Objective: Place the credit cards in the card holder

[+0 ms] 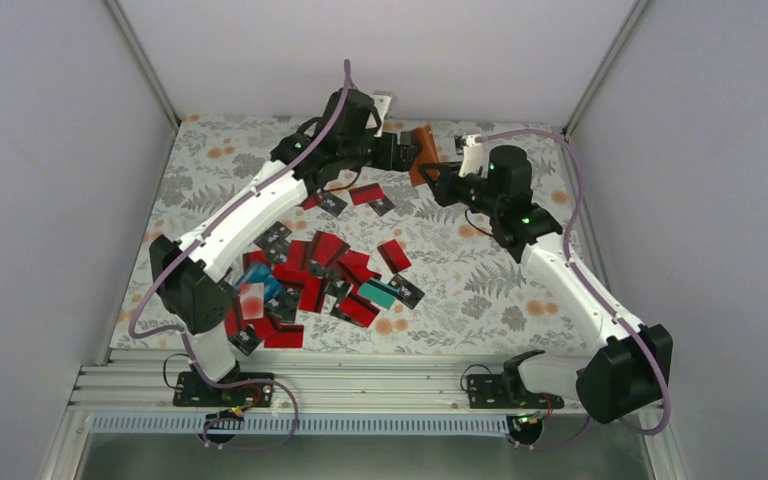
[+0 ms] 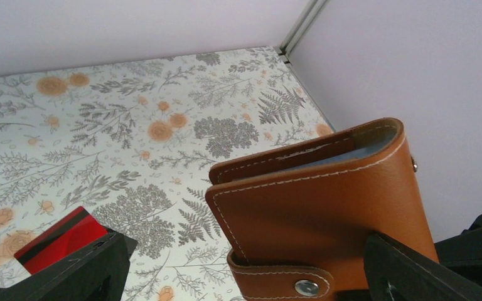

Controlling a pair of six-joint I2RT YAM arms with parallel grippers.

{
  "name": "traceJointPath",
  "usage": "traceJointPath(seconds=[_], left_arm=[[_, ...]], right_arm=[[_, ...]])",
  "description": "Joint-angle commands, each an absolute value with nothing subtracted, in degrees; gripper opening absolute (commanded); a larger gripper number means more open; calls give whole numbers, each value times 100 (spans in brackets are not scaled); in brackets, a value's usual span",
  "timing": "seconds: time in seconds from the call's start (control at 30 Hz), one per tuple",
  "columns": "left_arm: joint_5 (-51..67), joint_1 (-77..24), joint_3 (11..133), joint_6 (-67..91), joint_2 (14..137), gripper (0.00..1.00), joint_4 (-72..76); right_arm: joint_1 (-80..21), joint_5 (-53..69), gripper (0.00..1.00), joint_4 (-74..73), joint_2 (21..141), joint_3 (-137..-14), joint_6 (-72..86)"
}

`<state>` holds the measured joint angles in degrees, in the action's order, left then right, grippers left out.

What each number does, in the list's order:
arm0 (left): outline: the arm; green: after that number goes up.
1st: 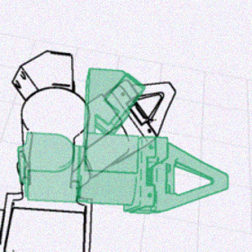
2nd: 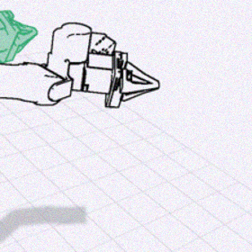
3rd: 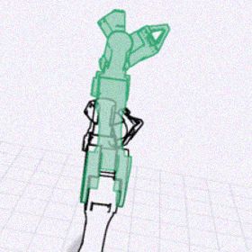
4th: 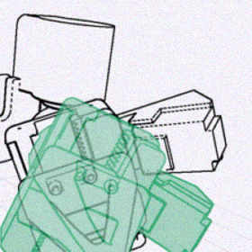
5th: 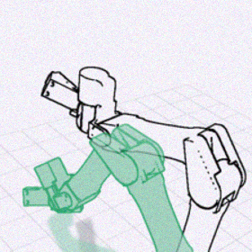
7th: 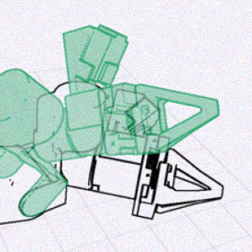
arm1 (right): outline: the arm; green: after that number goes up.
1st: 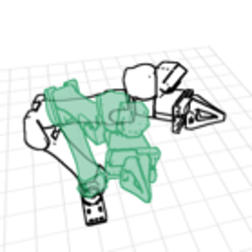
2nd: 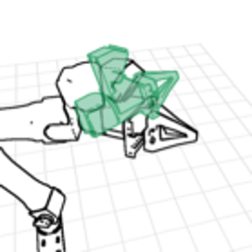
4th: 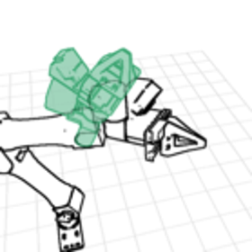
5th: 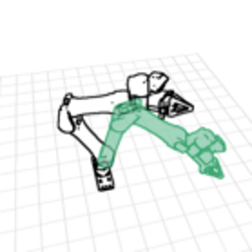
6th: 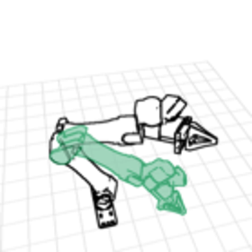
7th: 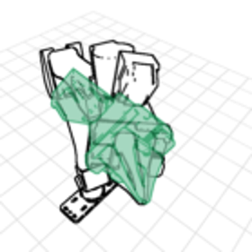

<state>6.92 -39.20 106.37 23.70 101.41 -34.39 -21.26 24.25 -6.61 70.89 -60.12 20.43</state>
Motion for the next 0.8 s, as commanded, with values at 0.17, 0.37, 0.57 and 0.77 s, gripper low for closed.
traceJointPath(seconds=[0.17,0.37,0.57,0.77], left_arm=[[461,-4102,10865,2459,10289,91,-3566],[412,-4144,10797,2474,10325,89,-3612],[225,-4148,10796,2452,10382,86,-3662],[207,-4152,10842,2478,10528,83,-3630]], right_arm=[[-2215,2198,4,-689,7119,-6290,1969],[-2215,2140,4,-694,7131,-6339,2013],[-2215,2158,4,-704,7094,-6368,2031],[-2215,2222,4,-695,6990,-6338,2042]])
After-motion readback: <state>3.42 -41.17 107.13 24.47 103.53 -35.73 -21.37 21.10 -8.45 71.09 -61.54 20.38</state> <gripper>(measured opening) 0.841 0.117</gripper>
